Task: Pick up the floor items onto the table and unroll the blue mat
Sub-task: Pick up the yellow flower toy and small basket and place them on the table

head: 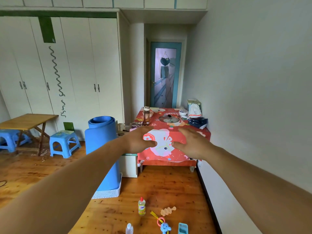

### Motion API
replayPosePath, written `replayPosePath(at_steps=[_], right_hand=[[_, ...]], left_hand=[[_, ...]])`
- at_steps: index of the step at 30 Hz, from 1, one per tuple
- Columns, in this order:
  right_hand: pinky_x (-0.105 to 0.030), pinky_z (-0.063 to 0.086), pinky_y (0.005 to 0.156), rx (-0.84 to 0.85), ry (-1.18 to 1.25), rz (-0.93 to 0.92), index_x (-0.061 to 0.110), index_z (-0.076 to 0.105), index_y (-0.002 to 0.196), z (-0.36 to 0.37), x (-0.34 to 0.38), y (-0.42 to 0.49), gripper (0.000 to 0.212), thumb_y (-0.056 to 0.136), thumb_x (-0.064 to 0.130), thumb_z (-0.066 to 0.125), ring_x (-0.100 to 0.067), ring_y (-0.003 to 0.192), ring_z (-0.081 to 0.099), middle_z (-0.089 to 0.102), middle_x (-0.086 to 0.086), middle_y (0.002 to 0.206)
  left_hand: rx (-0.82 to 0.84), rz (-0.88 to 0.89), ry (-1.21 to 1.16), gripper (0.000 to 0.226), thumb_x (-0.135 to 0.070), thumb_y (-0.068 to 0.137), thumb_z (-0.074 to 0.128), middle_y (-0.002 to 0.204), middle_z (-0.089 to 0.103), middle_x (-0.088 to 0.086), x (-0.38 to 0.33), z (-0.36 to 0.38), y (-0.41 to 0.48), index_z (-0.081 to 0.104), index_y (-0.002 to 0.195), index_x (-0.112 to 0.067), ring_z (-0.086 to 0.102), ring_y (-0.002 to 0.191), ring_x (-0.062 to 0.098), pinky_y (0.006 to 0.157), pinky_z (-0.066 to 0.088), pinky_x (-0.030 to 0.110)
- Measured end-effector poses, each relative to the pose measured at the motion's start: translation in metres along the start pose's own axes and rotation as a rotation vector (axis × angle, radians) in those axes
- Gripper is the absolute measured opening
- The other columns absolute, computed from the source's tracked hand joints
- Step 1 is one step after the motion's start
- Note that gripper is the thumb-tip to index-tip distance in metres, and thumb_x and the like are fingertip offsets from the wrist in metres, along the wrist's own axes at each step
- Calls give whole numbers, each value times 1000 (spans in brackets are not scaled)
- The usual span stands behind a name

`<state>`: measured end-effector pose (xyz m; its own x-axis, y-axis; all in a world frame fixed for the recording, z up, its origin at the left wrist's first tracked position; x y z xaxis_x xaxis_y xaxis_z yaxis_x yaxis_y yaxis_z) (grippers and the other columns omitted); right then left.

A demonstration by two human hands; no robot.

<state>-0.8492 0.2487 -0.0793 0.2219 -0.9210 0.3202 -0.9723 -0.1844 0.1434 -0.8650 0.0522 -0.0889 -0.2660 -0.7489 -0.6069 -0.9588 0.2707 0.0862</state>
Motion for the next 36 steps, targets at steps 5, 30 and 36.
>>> replayPosePath(at_steps=[5, 30, 36], right_hand=[[-44, 37, 108, -4, 6, 10, 32, 19, 147, 21, -3, 49, 77, 84, 65, 47, -26, 142, 27, 18, 3, 159], [-43, 24, 112, 301, 119, 54, 24, 18, 148, 402, -191, 145, 83, 83, 66, 48, -22, 144, 21, 19, 1, 158], [-36, 23, 111, 413, 198, 135, 19, 21, 148, 619, -272, 109, 86, 81, 62, 54, -21, 142, 23, 24, -3, 156]], left_hand=[[35, 0, -12, 74, -46, 81, 63, 153, 29, -7, 28, -3, 49, 27, 144, -31, 37, 134, 17, 112, 32, 36], [242, -344, -63, 77, -44, 78, 65, 149, 36, 0, 303, 342, 154, 26, 143, -33, 49, 124, 29, 90, 43, 32], [302, -482, -161, 81, -37, 78, 69, 153, 30, 7, 445, 535, 113, 24, 145, -32, 40, 133, 27, 96, 37, 28]])
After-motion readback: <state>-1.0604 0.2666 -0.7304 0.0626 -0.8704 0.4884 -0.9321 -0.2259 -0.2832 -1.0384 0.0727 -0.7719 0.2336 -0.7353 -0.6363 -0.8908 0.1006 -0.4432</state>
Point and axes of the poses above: each hand's wrist, its own y-axis towards the middle knuckle, its own z-axis out of the palm, x = y × z, the point moved 8 cm from there along y, towards the middle knuckle
